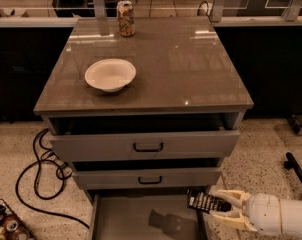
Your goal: Place rxbar chocolate into bottom drawer
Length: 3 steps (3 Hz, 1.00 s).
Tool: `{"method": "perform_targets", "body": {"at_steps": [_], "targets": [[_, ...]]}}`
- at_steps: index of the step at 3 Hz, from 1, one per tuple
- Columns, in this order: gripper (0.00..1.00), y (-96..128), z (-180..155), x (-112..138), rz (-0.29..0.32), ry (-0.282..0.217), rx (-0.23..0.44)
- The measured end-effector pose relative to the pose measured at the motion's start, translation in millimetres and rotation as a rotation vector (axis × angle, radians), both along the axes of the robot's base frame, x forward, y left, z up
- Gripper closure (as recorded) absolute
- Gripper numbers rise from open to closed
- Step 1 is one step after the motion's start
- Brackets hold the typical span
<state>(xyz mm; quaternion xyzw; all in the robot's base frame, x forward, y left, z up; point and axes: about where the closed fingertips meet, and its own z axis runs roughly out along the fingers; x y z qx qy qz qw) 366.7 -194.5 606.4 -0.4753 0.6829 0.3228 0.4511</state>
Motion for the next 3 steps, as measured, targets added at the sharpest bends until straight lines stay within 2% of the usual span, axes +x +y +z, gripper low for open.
{"method": "perform_targets", "body": {"at_steps": [1,2,3], "targets": [[1.00,0,0,0,0.000,0.000,0.000],[1.00,10,-17,14,0.002,0.028,-0.026],[1.00,32,-76,39,0.016,0.083,-0.019]]}}
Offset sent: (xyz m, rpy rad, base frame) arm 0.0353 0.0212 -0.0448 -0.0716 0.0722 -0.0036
